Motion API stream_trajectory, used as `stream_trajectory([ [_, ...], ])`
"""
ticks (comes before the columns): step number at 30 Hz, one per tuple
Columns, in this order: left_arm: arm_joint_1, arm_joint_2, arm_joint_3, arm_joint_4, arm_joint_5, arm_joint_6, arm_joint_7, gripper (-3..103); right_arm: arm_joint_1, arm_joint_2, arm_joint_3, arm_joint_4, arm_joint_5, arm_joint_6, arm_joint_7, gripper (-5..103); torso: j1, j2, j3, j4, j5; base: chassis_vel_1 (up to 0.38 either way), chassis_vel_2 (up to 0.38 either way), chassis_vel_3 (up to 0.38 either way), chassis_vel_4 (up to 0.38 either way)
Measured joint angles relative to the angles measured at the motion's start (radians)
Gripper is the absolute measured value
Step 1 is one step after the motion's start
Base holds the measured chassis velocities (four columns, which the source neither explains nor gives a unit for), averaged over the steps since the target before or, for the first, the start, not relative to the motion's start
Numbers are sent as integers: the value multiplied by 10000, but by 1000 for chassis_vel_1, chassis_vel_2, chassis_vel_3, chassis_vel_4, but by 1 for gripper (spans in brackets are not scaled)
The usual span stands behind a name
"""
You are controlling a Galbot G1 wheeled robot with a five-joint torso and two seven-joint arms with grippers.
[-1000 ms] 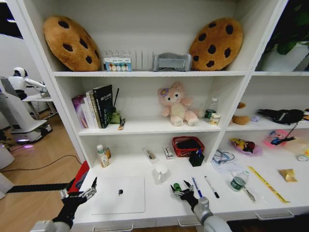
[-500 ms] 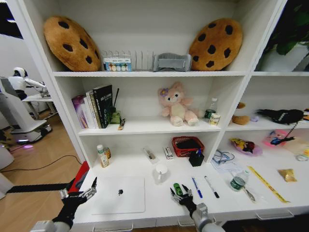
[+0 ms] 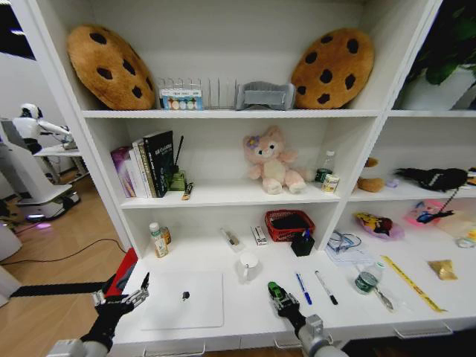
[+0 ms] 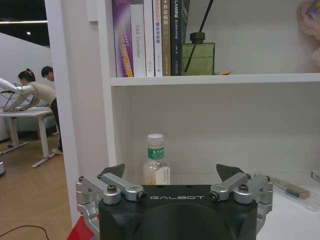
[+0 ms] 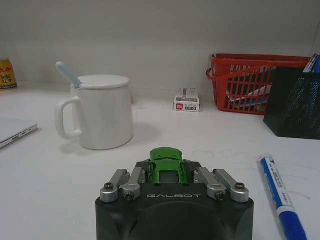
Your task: Organize the objects on the table.
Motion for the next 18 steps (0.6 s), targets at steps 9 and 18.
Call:
stream_trajectory([
  [9, 0, 1, 0, 0, -1, 0, 4, 100, 521, -2047, 989, 2787, 2424, -473, 67, 36, -1, 1, -1, -4, 0, 0, 0, 0, 0],
  [18, 0, 1, -1, 1, -1, -1, 8, 100, 6852, -5634, -343, 1453, 6588, -1316, -2785, 36, 4, -1, 1, -1, -7, 0, 0, 0, 0],
])
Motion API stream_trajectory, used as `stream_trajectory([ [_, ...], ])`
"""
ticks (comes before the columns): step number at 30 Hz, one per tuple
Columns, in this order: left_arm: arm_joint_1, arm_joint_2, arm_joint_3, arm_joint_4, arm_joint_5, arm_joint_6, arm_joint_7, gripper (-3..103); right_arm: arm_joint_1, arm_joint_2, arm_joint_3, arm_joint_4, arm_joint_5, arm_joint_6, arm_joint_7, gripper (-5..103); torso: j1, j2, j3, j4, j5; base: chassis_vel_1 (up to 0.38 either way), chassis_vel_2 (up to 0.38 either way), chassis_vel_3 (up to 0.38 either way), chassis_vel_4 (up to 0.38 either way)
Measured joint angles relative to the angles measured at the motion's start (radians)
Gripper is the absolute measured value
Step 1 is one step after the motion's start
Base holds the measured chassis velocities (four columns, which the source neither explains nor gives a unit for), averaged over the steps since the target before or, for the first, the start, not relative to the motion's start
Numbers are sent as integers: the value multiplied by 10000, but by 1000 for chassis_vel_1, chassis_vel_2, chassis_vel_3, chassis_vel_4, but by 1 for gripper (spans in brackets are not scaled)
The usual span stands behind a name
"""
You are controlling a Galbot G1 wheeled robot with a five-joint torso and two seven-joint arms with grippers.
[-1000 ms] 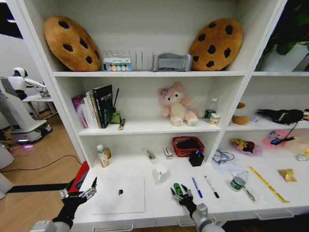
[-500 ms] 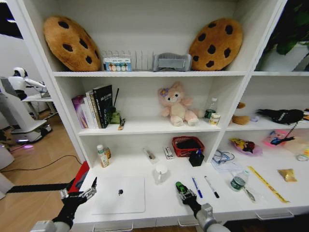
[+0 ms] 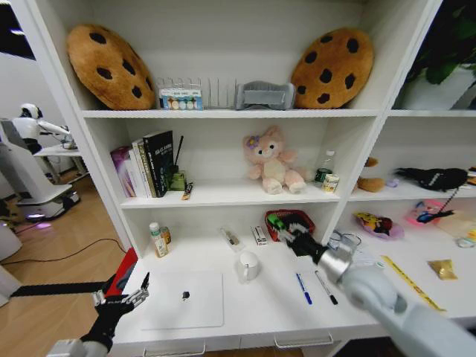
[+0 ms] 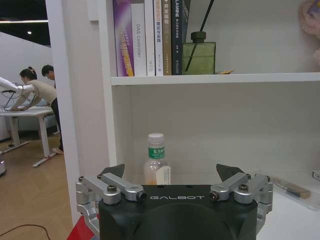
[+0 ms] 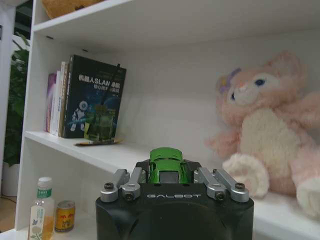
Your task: Organize the objects on the table.
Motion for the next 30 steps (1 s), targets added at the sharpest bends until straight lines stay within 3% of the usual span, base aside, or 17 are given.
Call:
stream_trajectory([
  [1, 0, 1, -1, 0, 0, 0, -7, 100, 1063, -34, -658, -504, 215, -74, -545, 36, 0, 0, 0, -3, 9, 0, 0, 0, 0],
  [2, 0, 1, -1, 0, 0, 0, -7, 100, 1063, -34, -658, -504, 215, -74, -545, 36, 0, 0, 0, -3, 9, 0, 0, 0, 0],
  [5, 2, 0, -1, -1, 0, 0, -6, 100, 4232, 636, -2909, -2280, 253, -131, -2075, 36, -1, 0, 0, 2, 3, 0, 0, 0, 0],
  [8, 1, 1, -1, -1, 0, -1, -4, 100, 4975, 1027, -3505, -2826, 244, -207, -2452, 36, 0, 0, 1, 1, 9, 0, 0, 0, 0],
  [11, 0, 0, 0, -1, 0, -1, -4, 100, 6812, 2198, -5098, -4329, 50, -267, -3280, 36, 0, 0, 0, 4, 2, 0, 0, 0, 0],
  [14, 1, 0, 0, 0, 0, -1, -6, 100, 7051, 2433, -5337, -4615, -40, -278, -3327, 36, -1, -1, 0, 5, 2, 0, 0, 0, 0],
  [16, 0, 0, 0, 0, 0, -1, -5, 100, 7762, 3332, -6137, -5661, -358, -309, -3334, 36, -2, 0, -1, 3, 4, 0, 0, 0, 0],
  [19, 1, 0, 0, 0, 0, -1, -6, 100, 8141, 3869, -6578, -6354, -655, -357, -3083, 36, -2, -1, 0, 5, 3, 0, 0, 0, 0],
  [30, 1, 0, 0, -1, 0, 0, -8, 100, 8736, 4229, -7363, -7127, -1018, -535, -3158, 36, -3, 2, -2, 2, 4, 0, 0, 0, 0],
])
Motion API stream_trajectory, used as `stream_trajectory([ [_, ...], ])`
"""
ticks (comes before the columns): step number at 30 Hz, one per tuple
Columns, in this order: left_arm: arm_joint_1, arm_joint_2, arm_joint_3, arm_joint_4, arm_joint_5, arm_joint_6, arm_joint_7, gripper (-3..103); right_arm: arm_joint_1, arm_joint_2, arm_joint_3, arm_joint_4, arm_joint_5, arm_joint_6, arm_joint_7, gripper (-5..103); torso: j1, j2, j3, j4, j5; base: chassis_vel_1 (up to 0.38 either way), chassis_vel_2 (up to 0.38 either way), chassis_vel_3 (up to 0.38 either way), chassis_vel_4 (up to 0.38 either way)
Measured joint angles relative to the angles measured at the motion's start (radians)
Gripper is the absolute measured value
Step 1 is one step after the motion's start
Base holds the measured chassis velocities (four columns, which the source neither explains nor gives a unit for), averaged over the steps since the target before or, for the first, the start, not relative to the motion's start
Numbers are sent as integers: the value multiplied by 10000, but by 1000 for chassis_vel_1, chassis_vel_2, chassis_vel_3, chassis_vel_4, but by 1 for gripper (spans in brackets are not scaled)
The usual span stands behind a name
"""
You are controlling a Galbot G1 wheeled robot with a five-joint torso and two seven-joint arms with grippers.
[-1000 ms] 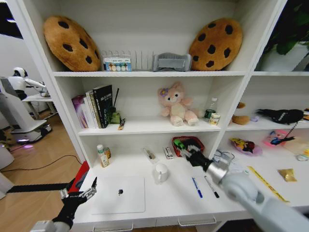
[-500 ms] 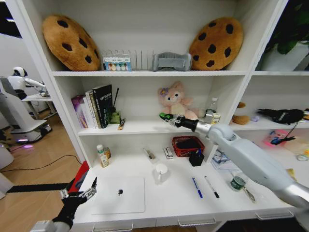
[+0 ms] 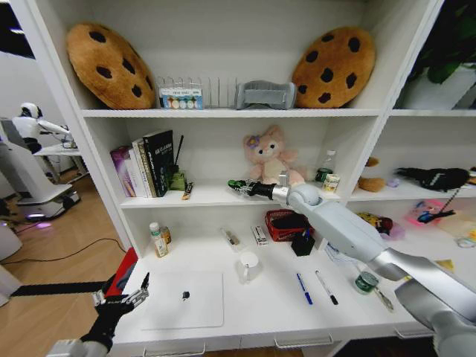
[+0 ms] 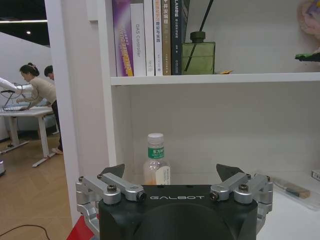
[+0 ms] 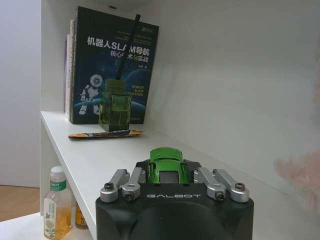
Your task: Organize the objects on the table.
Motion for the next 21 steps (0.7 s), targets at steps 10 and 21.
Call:
stream_trajectory([
  [10, 0, 0, 0, 0, 0, 0, 0, 100, -230, -12, 68, -25, -155, 22, -151, 36, -1, 0, 0, -1, 2, 0, 0, 0, 0],
  [21, 0, 0, 0, 0, 0, 0, 0, 100, -264, 63, 155, -152, -231, 108, -198, 36, 0, 0, 0, 0, 2, 0, 0, 0, 0],
])
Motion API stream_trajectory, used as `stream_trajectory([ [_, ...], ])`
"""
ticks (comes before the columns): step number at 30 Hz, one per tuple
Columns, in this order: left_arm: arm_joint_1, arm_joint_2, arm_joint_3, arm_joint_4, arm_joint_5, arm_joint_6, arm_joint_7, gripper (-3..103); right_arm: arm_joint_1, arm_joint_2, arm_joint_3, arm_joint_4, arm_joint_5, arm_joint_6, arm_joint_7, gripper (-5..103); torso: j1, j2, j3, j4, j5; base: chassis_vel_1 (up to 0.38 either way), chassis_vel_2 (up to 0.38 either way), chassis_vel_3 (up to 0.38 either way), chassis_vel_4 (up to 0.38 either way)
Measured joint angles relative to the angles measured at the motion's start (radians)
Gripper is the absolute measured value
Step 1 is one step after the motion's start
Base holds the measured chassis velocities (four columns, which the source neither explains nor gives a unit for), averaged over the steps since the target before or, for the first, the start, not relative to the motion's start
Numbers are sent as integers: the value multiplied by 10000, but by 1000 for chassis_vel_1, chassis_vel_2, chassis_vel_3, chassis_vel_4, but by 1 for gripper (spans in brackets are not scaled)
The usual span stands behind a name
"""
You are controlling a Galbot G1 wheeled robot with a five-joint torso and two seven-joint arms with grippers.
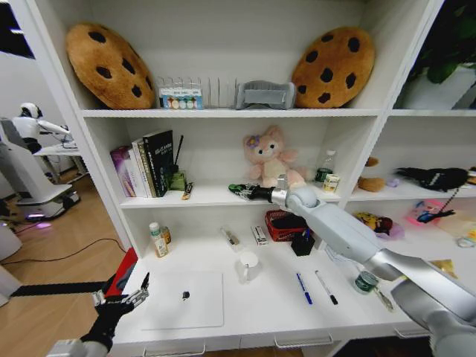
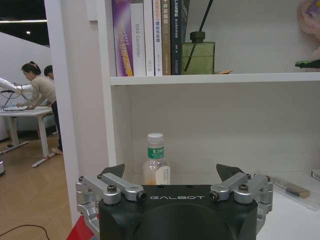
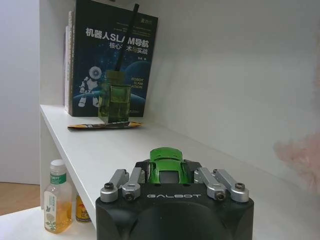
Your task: Organize the objects on the table.
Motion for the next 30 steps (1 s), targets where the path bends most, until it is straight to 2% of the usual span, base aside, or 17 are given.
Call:
stream_trajectory([
  [5, -1, 0, 0, 0, 0, 0, 0, 100, -98, -47, 139, 144, 118, 115, 93, 57, 0, 0, 0, 0, 0, 0, 0, 0, 0],
  [6, -1, 0, 0, 0, 0, 0, 0, 100, -98, -47, 139, 144, 118, 115, 93, 57, 0, 0, 0, 0, 0, 0, 0, 0, 0],
  [9, 0, 0, 0, 0, 0, 0, 1, 100, -120, -110, 249, 315, 168, 224, 343, 74, 0, 0, 0, 1, 1, 0, 0, 0, 0],
  [12, 0, 0, 0, 0, 0, 0, 0, 100, -151, -203, 402, 558, 260, 233, 625, 79, 0, 0, 1, 2, 1, 0, 0, 0, 0],
  [14, -1, 0, 0, -1, 0, 0, -1, 100, -316, -651, 850, 1481, 289, 311, 1270, 90, 1, 0, 0, 4, 0, 0, 0, 0, 0],
  [15, -1, 0, 0, -1, 0, 0, -1, 100, -316, -651, 850, 1481, 289, 311, 1270, 90, 1, 0, 0, 4, 0, 0, 0, 0, 0],
  [17, -1, 0, 0, -1, 1, 1, 1, 100, -743, -1265, 1477, 2751, 378, 378, 2142, 98, 1, 0, 0, 3, 0, 0, 0, 0, 0],
  [20, -1, 0, -1, -1, 0, 1, -3, 100, -1260, -1778, 1984, 3722, 503, 438, 2900, 100, 0, 0, -1, 3, -1, 0, 0, 0, 0],
  [21, -1, 0, -1, -1, 0, 1, -5, 100, -2072, -2474, 2616, 4828, 650, 640, 3870, 100, 1, 1, -2, 2, -1, 0, 0, 0, 0],
  [22, -1, 0, -1, -1, 0, 1, -5, 100, -2072, -2474, 2616, 4828, 650, 640, 3870, 100, 1, 1, -2, 2, -1, 0, 0, 0, 0],
  [23, 0, -1, 0, -1, 0, 1, -1, 100, -2520, -2763, 2888, 5252, 693, 742, 4301, 100, -1, 1, -2, -1, -3, 0, 0, 0, 0],
  [24, -1, 0, 0, -1, 0, 1, -1, 100, -4629, -3636, 4466, 6579, 720, 910, 5385, 100, 0, 1, -2, -6, 3, 0, 0, 0, 0],
  [25, -1, 0, 0, -1, 0, 1, -1, 100, -4629, -3636, 4466, 6579, 720, 910, 5385, 100, 0, 1, -2, -6, 3, 0, 0, 0, 0],
  [26, -1, 0, 1, -1, 0, 1, 0, 100, -5433, -3759, 5151, 6944, 685, 925, 5548, 100, -1, 1, -3, -6, 3, 0, 0, 0, 0],
  [28, 0, 0, 0, 0, 0, 1, -1, 100, -8335, -3801, 7396, 7818, 430, 1018, 5935, 100, -1, 1, -2, -2, 8, 0, 0, 0, 0],
  [29, 0, 0, 0, 0, 0, 1, -1, 100, -8335, -3801, 7396, 7818, 430, 1018, 5935, 100, -1, 1, -2, -2, 8, 0, 0, 0, 0],
  [30, -1, 0, 1, -1, 0, 1, 0, 100, -9495, -3663, 8318, 8156, 279, 1074, 5984, 100, 0, 1, -1, 0, 6, 0, 0, 0, 0],
])
